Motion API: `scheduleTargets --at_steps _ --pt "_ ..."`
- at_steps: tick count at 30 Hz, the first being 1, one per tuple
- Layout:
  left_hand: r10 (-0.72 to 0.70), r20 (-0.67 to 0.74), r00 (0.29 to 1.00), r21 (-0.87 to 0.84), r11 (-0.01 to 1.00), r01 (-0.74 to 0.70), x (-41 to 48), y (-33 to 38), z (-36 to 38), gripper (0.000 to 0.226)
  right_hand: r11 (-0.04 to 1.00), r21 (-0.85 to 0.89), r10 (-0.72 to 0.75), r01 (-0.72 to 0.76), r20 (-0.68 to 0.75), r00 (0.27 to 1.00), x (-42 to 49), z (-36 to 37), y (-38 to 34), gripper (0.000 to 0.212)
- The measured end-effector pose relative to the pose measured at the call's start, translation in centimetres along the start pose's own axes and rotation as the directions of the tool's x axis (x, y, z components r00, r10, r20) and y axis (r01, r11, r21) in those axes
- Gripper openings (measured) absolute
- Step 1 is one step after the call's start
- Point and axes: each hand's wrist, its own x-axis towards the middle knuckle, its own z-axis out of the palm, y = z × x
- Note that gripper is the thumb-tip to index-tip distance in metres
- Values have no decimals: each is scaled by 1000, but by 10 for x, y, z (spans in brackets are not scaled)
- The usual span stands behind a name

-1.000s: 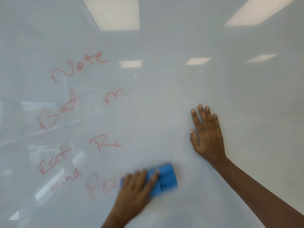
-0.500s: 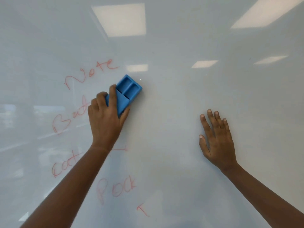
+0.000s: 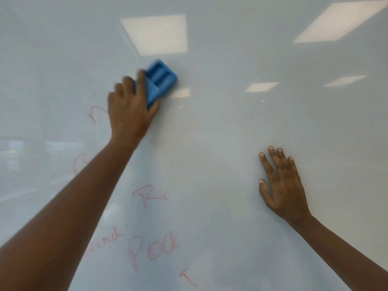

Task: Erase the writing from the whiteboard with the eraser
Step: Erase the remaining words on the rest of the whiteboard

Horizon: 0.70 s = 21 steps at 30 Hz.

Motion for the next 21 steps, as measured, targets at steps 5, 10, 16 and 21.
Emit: scheduleTargets --at_steps 5,10,16,21 --pt "-239 27 971 -43 970 240 -15 16 6 60 1000 15 11 -11 1 1000 -1 2 0 51" --pt "593 -58 803 -49 802 -596 -95 35 0 50 1000 18 0 0 -1 1000 0 2 1 50" --pt "257 -29 966 67 965 -255 0 -25 -4 58 1000 27 9 -9 -8 1000 -1 2 1 50" --pt "-235 47 971 43 971 233 17 -61 -5 63 1000 17 5 -4 -12 1000 -1 3 1 50"
